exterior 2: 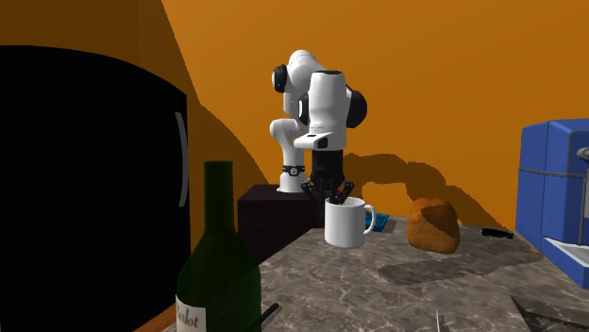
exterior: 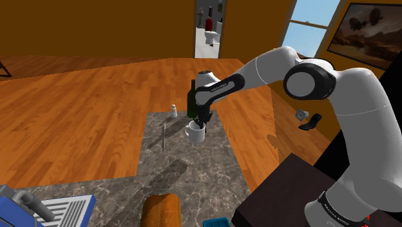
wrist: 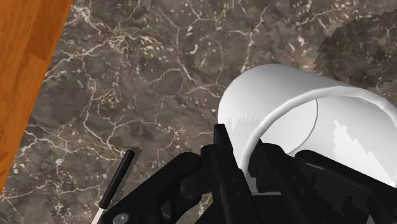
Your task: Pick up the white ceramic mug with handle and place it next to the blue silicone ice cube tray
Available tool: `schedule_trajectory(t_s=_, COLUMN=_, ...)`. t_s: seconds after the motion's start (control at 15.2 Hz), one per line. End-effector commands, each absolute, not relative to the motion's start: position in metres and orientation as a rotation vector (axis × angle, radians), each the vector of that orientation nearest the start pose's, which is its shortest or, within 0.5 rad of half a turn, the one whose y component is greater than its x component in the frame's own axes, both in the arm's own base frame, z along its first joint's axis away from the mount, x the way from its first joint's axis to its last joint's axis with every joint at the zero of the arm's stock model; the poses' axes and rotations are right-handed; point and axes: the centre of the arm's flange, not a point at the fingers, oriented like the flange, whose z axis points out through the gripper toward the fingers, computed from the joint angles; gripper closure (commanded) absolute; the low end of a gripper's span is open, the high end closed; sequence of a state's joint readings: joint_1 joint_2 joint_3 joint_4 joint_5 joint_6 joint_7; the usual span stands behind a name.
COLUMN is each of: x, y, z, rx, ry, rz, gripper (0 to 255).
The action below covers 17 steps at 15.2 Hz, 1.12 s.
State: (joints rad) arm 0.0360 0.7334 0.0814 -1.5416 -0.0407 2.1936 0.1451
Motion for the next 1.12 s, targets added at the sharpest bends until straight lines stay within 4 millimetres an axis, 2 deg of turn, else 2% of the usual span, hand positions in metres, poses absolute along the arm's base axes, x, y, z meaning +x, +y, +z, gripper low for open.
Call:
schedule_trajectory(t_s=0.0, x=0.695, y=0.071, z=0.225, rx=-3.126, ry=0.033, rz=0.127, gripper=255)
schedule_trajectory(t_s=0.66, x=0.695, y=0.071, z=0.277, rx=-3.126, ry=0.033, rz=0.127, gripper=255)
schedule_trajectory(t_s=1.06, x=0.627, y=0.113, z=0.277, rx=-3.126, ry=0.033, rz=0.127, gripper=255)
